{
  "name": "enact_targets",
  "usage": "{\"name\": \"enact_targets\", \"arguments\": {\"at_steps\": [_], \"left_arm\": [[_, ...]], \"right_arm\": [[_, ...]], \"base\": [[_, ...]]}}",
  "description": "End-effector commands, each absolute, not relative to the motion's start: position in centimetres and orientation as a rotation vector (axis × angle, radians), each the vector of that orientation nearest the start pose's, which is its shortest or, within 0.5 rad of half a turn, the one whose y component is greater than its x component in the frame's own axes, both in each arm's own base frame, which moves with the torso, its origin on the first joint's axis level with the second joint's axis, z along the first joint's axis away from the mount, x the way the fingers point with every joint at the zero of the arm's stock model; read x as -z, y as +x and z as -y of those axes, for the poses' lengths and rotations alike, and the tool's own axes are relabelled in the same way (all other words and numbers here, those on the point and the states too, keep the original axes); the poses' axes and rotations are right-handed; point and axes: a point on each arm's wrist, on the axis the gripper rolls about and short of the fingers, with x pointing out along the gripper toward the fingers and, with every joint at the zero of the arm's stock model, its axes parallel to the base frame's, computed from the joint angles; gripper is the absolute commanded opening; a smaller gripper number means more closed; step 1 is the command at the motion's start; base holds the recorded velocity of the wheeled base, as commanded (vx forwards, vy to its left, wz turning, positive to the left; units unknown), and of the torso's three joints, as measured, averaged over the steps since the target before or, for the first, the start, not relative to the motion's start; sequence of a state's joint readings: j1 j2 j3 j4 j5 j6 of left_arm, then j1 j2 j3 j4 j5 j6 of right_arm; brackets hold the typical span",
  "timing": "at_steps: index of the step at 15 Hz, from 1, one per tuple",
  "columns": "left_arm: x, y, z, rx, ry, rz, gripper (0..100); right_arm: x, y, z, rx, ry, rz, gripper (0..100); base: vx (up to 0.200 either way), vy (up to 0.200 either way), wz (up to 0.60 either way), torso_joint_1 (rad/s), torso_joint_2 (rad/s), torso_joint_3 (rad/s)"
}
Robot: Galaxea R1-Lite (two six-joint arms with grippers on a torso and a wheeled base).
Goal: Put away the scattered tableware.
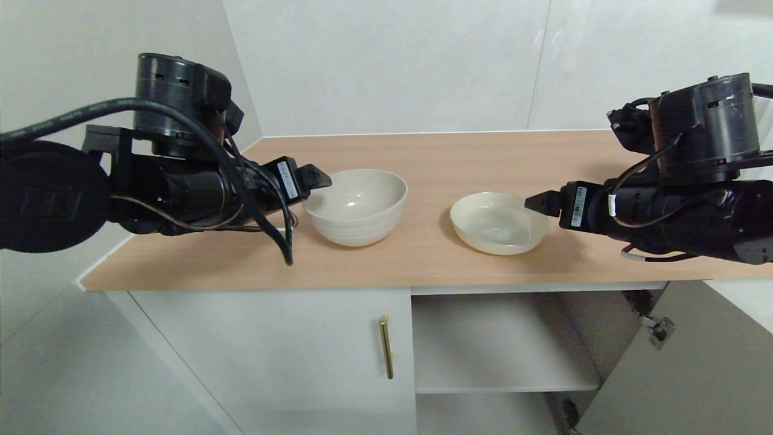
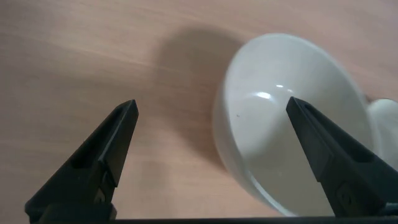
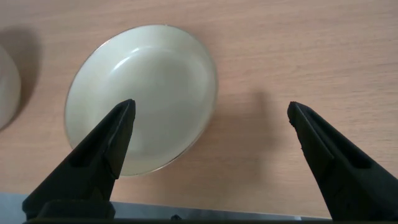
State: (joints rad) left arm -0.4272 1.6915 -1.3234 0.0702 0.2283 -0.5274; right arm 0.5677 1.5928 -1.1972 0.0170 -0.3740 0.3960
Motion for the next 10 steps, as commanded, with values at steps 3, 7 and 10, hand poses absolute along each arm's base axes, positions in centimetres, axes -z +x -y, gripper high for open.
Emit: {"name": "enact_targets", "arguments": {"at_steps": [3,7,10], "left_arm": [[-24.96,29.85,13.72,0.088,-0.358,-0.493,100],[-24.89,29.73,13.83,0.091,-0.356,-0.496,0],[-25.34,28.98,13.86,0.108,-0.357,-0.488,0]], "right_arm": [[-26.04,24.70,-15.03,-0.121,0.200,-0.404,100],[-26.00,24.73,-15.06,-0.120,0.200,-0.405,100],[-25.87,24.89,-15.11,-0.118,0.198,-0.409,100]], "base": [[0.000,0.000,0.00,0.000,0.00,0.000],[0.000,0.000,0.00,0.000,0.00,0.000],[0.000,0.000,0.00,0.000,0.00,0.000]]}}
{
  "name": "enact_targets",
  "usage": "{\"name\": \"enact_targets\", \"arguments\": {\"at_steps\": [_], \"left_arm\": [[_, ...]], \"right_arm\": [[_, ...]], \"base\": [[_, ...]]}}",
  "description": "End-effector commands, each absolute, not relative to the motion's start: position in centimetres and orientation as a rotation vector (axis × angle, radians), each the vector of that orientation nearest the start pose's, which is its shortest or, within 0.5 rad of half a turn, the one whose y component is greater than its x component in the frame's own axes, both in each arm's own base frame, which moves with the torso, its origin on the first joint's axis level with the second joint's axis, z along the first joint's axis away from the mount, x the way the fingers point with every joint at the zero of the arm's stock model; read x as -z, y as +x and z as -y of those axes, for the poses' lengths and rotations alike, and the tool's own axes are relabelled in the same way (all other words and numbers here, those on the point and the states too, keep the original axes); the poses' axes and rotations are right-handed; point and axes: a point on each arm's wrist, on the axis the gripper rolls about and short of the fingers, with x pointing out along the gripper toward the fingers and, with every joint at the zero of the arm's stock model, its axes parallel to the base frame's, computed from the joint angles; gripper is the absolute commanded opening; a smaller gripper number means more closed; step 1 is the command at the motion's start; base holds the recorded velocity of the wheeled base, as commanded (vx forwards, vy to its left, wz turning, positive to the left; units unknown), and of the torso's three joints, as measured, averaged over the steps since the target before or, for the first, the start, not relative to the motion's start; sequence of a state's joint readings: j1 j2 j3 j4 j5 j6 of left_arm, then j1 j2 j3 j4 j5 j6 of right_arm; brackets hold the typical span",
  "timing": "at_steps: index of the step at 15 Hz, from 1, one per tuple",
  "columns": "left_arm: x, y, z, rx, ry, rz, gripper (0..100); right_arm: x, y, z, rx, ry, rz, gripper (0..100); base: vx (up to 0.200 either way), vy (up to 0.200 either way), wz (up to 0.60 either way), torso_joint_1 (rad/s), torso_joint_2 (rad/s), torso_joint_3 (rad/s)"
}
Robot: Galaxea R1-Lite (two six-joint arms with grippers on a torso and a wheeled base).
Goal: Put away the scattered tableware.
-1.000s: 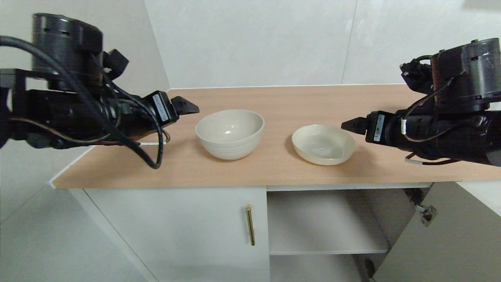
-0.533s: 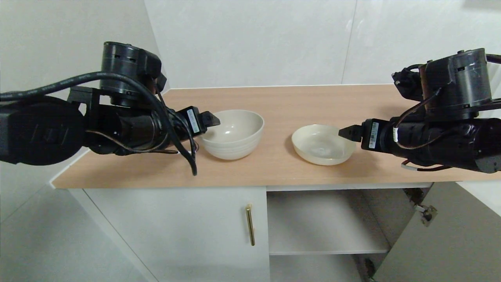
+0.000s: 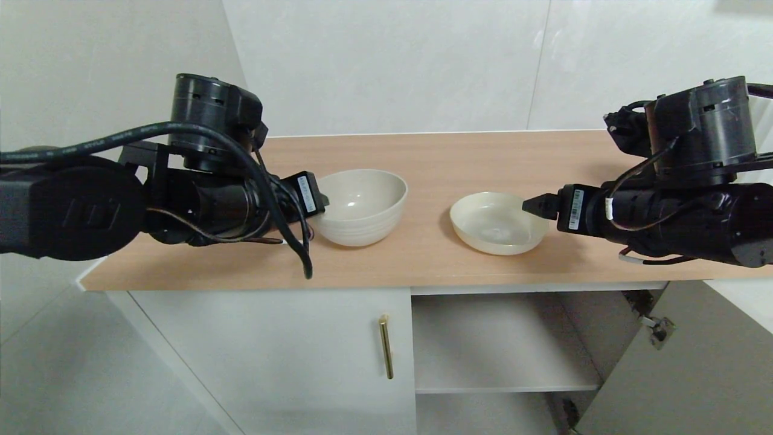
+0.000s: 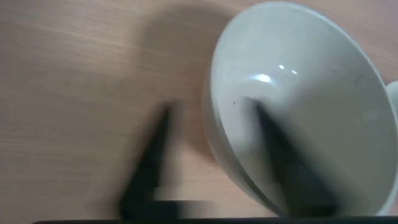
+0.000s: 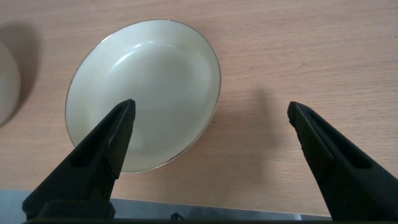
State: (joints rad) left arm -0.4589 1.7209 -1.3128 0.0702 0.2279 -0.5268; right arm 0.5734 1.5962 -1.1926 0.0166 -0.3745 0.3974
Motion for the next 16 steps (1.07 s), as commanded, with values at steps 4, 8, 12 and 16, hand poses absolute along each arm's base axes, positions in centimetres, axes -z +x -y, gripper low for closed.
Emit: {"name": "enact_targets", "arguments": {"at_steps": [4,8,12,16], "left_arm": [[-26.7,27.2,13.1,0.124,-0.371,-0.452,0],[-28.4,24.0,11.9,0.163,-0.383,-0.404,0],[-29.5,22.1,11.1,0.219,-0.405,-0.377,0],[-29.5,21.8,11.0,0.233,-0.408,-0.382,0]], "right_arm": [[-25.6,25.1,-15.3,-0.115,0.194,-0.415,100],[-25.5,25.4,-15.2,-0.107,0.193,-0.416,100],[-24.7,26.3,-15.7,-0.055,0.174,-0.410,100],[-23.6,27.2,-16.3,-0.038,0.158,-0.427,100]], "base": [[0.000,0.000,0.00,0.000,0.00,0.000],[0.000,0.000,0.00,0.000,0.00,0.000],[0.000,0.000,0.00,0.000,0.00,0.000],[0.000,0.000,0.00,0.000,0.00,0.000]]}}
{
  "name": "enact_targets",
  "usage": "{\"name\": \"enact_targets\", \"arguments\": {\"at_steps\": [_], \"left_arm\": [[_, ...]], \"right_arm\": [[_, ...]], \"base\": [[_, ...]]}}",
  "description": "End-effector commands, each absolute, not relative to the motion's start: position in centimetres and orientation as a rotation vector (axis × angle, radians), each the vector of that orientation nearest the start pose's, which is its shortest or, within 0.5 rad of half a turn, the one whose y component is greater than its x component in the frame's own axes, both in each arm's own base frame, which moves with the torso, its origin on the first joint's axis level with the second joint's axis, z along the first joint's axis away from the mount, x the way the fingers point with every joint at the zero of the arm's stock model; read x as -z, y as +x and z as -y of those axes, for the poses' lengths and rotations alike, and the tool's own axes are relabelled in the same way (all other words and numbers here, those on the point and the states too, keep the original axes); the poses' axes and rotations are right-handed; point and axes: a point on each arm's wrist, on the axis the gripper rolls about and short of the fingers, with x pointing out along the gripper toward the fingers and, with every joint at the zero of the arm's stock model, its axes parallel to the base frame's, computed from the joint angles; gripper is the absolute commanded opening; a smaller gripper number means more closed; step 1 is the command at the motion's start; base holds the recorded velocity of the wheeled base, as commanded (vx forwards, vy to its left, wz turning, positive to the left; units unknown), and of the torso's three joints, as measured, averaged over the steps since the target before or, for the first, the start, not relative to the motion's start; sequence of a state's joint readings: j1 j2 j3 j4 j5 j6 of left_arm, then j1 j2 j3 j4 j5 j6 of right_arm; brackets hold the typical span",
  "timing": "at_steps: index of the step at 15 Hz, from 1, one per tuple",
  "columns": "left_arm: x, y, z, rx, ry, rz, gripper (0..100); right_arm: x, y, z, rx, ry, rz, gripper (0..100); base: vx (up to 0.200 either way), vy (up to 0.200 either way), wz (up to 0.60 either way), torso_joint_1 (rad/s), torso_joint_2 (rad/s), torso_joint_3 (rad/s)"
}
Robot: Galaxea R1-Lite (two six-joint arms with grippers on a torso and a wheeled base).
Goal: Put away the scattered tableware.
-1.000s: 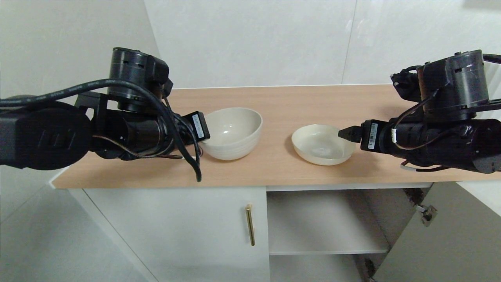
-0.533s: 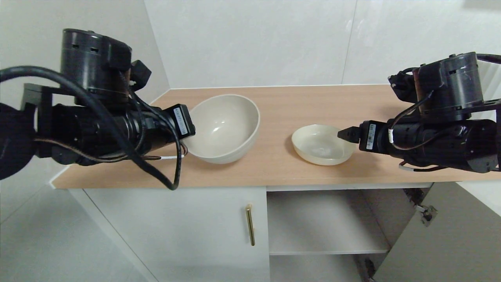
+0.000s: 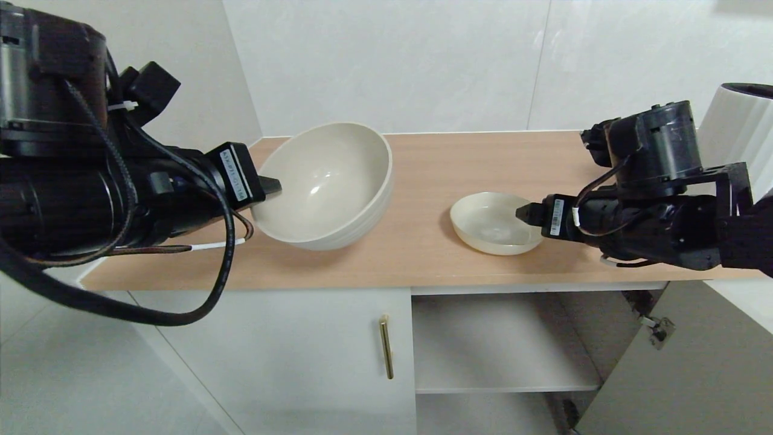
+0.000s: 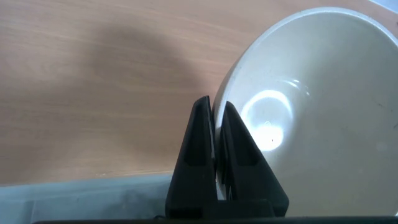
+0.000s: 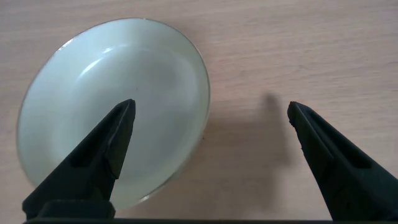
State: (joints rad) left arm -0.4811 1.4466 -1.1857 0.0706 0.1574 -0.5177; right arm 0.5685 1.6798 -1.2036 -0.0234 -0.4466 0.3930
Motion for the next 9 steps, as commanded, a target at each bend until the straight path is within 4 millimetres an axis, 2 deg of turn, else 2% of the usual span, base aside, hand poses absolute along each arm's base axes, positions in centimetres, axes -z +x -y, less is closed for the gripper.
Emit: {"name": "enact_targets", "arguments": {"at_steps": [1,3,4,9], "left_arm": [[-29.45,21.84,11.02,0.234,-0.408,-0.382,0],[-29.41,21.84,11.02,0.234,-0.408,-0.384,0],[-29.28,21.78,11.12,0.239,-0.406,-0.389,0],[-29.31,21.62,11.33,0.249,-0.406,-0.390,0]], "right_arm": [[-23.16,27.56,-16.47,-0.035,0.153,-0.434,100],[-22.92,27.90,-16.68,-0.032,0.154,-0.432,100],[-22.73,28.13,-16.81,-0.026,0.156,-0.424,0],[-22.75,28.24,-16.87,-0.022,0.167,-0.414,0]], "base": [[0.000,0.000,0.00,0.000,0.00,0.000],[0.000,0.000,0.00,0.000,0.00,0.000],[0.000,0.000,0.00,0.000,0.00,0.000],[0.000,0.000,0.00,0.000,0.00,0.000]]}}
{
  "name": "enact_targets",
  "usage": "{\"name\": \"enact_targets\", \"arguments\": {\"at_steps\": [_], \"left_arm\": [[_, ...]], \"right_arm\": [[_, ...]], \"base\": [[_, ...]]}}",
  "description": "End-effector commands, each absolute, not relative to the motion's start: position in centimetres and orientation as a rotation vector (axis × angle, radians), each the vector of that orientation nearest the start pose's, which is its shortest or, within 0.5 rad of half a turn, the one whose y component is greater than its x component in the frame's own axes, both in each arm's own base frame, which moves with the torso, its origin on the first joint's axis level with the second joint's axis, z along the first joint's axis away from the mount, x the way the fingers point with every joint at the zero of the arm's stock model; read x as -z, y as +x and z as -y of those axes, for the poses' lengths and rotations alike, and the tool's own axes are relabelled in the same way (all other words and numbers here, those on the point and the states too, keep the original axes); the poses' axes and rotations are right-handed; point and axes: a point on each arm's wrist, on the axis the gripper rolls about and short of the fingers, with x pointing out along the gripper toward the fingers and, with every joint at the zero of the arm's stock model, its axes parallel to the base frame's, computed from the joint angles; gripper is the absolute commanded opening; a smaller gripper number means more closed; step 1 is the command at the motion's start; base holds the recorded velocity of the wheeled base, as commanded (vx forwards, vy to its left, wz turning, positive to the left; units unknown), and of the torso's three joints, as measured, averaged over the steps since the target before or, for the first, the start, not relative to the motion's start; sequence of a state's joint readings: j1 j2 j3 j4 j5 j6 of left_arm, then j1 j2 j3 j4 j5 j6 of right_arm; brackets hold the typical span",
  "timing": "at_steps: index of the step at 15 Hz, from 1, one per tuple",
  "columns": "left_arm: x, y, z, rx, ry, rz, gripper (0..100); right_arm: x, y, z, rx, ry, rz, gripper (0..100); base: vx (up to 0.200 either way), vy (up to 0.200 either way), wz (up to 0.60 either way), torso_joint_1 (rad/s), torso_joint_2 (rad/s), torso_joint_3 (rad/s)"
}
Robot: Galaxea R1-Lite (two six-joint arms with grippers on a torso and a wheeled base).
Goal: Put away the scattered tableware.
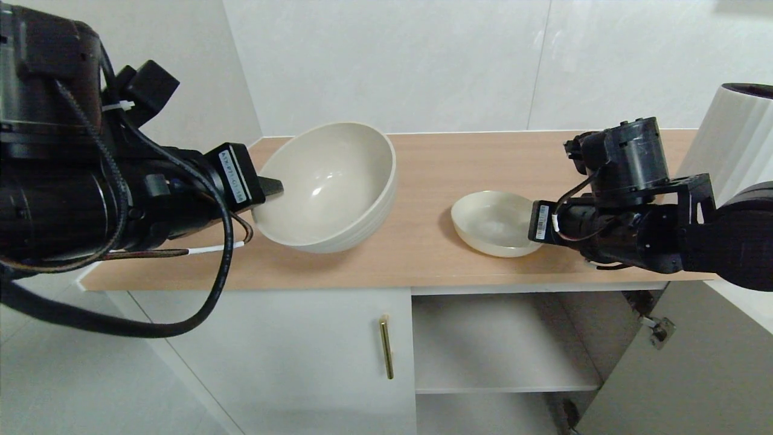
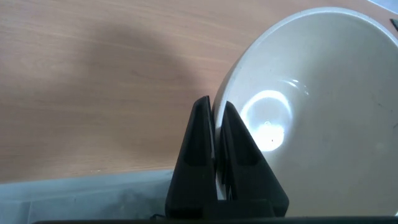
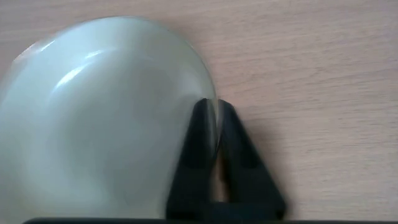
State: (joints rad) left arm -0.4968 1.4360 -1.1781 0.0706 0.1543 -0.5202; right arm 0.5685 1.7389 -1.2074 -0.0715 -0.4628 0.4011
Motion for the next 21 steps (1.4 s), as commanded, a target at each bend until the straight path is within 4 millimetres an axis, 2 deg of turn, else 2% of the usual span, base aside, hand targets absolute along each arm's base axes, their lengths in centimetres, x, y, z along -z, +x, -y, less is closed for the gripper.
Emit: {"name": "enact_targets", "arguments": {"at_steps": [1,4,6,8,11,13,15,17,18,19,21], "left_arm": [[-29.3,21.6,11.3,0.249,-0.406,-0.390,0],[-29.3,21.1,11.1,0.261,-0.408,-0.393,0],[-28.6,20.5,10.8,0.273,-0.400,-0.416,0],[-28.2,19.9,10.4,0.267,-0.398,-0.424,0],[-29.0,17.2,9.0,0.283,-0.415,-0.375,0],[-28.5,15.9,8.3,0.292,-0.413,-0.377,0],[-27.3,15.0,7.6,0.291,-0.389,-0.402,0],[-25.0,14.2,6.6,0.279,-0.359,-0.459,0],[-24.7,14.1,6.5,0.277,-0.359,-0.465,0],[-24.2,13.7,6.1,0.280,-0.361,-0.478,0],[-24.1,13.6,6.1,0.303,-0.364,-0.486,0]], "right_arm": [[-22.9,28.2,-16.9,-0.024,0.169,-0.412,0],[-24.1,27.3,-16.4,-0.034,0.196,-0.380,0],[-25.7,25.7,-15.5,-0.079,0.234,-0.353,0],[-27.0,23.3,-14.2,-0.178,0.260,-0.357,0],[-28.5,18.8,-11.6,-0.279,0.244,-0.469,0],[-29.5,16.4,-10.3,-0.368,0.266,-0.478,0],[-28.8,15.1,-9.5,-0.384,0.256,-0.505,0],[-27.3,14.9,-9.4,-0.372,0.236,-0.553,0],[-27.0,14.9,-9.4,-0.368,0.235,-0.561,0],[-25.9,14.7,-9.2,-0.360,0.222,-0.594,0],[-25.4,14.5,-9.1,-0.356,0.217,-0.608,0]], "base": [[0.000,0.000,0.00,0.000,0.00,0.000],[0.000,0.000,0.00,0.000,0.00,0.000],[0.000,0.000,0.00,0.000,0.00,0.000],[0.000,0.000,0.00,0.000,0.00,0.000],[0.000,0.000,0.00,0.000,0.00,0.000],[0.000,0.000,0.00,0.000,0.00,0.000],[0.000,0.000,0.00,0.000,0.00,0.000],[0.000,0.000,0.00,0.000,0.00,0.000],[0.000,0.000,0.00,0.000,0.00,0.000],[0.000,0.000,0.00,0.000,0.00,0.000],[0.000,0.000,0.00,0.000,0.00,0.000]]}}
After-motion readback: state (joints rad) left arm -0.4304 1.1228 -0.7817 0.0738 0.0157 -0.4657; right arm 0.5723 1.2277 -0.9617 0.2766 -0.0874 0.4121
